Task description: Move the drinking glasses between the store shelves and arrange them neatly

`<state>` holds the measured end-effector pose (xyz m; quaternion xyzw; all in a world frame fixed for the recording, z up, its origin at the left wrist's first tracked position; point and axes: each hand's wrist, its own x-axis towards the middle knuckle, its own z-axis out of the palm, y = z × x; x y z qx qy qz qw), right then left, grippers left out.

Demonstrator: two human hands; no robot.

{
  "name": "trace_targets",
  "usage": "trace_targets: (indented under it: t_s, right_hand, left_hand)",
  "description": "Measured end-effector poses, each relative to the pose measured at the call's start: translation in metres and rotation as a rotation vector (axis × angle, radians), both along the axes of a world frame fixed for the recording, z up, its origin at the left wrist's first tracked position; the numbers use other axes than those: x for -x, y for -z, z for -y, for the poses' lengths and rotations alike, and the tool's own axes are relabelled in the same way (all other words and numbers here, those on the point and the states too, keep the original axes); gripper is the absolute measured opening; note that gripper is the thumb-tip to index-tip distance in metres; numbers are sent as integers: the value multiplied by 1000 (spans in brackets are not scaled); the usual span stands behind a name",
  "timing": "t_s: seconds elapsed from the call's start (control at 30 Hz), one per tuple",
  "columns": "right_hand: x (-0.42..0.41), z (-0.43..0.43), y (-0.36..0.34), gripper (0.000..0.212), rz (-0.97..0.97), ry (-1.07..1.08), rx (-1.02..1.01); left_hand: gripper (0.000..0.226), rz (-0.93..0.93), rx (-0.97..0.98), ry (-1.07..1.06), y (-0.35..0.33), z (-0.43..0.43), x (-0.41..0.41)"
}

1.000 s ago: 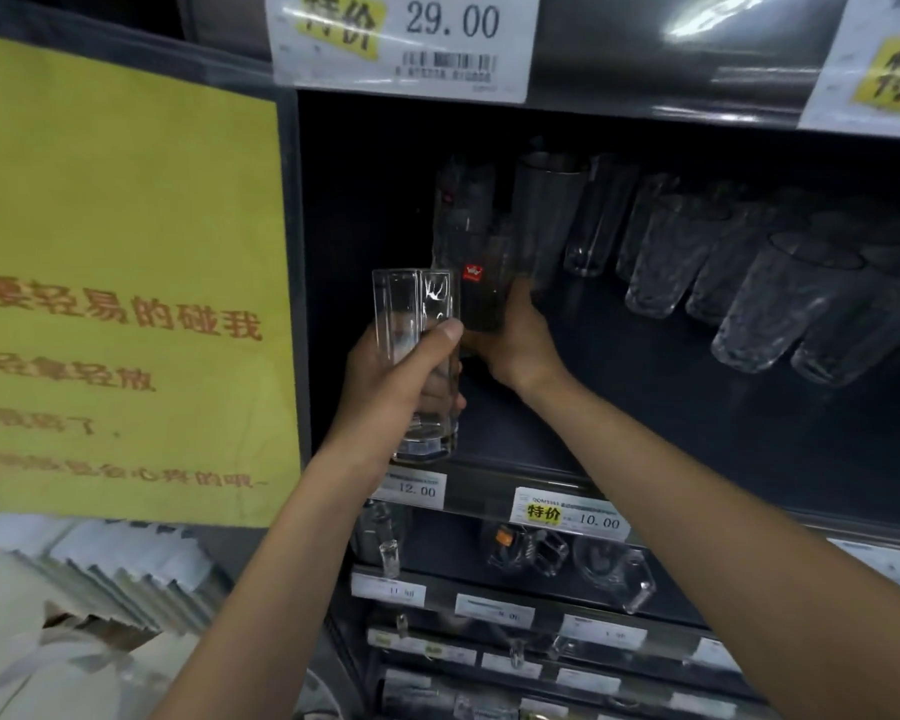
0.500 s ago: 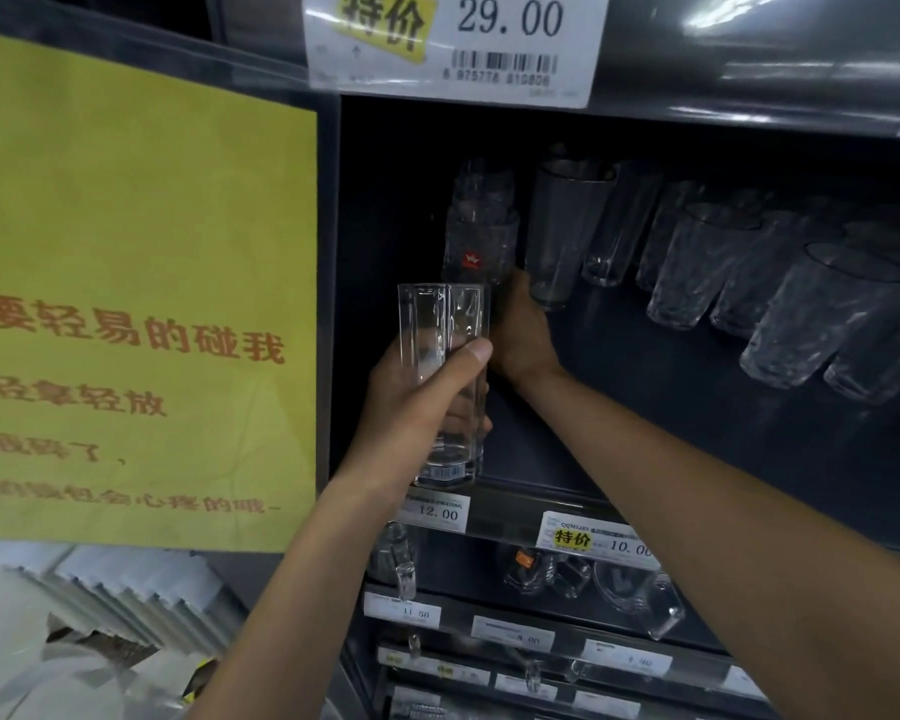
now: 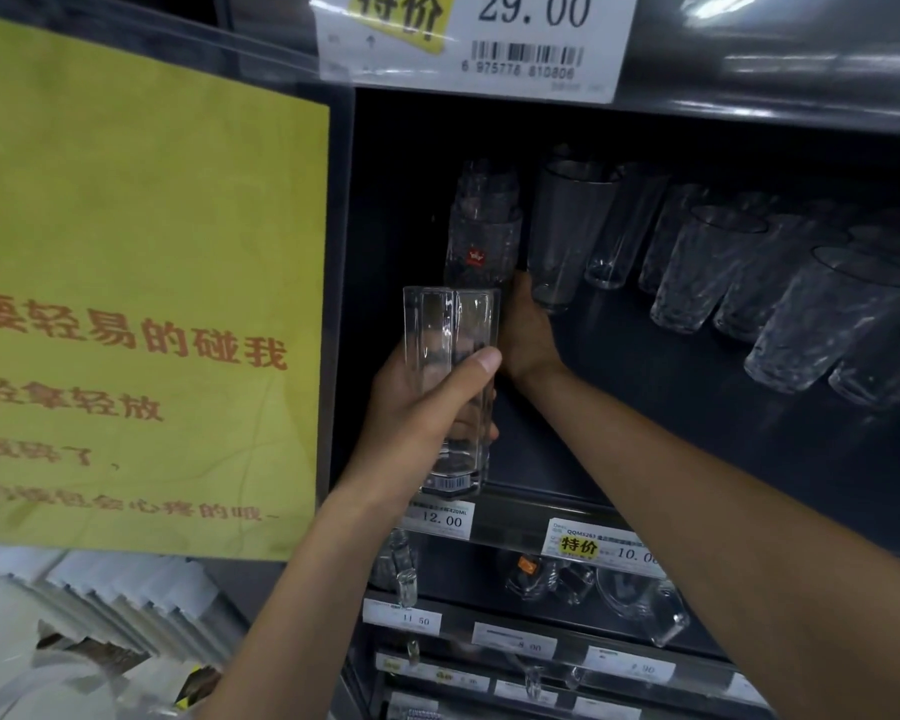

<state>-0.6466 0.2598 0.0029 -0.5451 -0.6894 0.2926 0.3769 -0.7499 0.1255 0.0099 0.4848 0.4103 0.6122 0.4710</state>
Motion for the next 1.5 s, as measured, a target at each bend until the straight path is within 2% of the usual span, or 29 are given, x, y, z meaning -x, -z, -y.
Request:
trace_targets:
  t_s: [0.07,0.27,0.7,0.73,0.77,0.83,0.9,0.97,1.07,1.1,1.37,1.5]
  right_hand:
    - [0,0,1,64,11,-2,-1]
    - [0,-4,2,53,6,16,-4]
    - [3,-2,1,50,-40,50,47]
    - [4,0,-1,54,-76,48,55]
    - [5,4,-5,66,-122,50,68]
    - [6,8,-10,102,-209,62,99]
    - [6,8,-10,114,-210,70,100]
    - [6,6,-8,104,-159,71,100]
    - [5,-2,0,57,-54,69,68]
    - [4,-6,4,50,-26,75,49]
    - [2,-17,11,49,-10,90,8]
    - [-3,-13,8,69,-56,55,36]
  left_hand:
    - [18,4,4,-4,0,0,0]
    - [29,16,4,3,0,3,0]
    - [28,23,7,-12,2,2,-1]
    - [29,24,7,-11,2,2,-1]
    - [29,24,5,-11,2,2,-1]
    - [30,21,2,-14,2,2,-2]
    - [29,22,1,-21,3,1,-2]
    - [30,19,1,-23,3,1,-2]
    - [32,21,1,-26,3,1,-2]
    - [33,21,1,-28,3,1,-1]
    - [26,12,-16,-34,3,1,-3]
    - [26,9,-8,-41,3,1,-3]
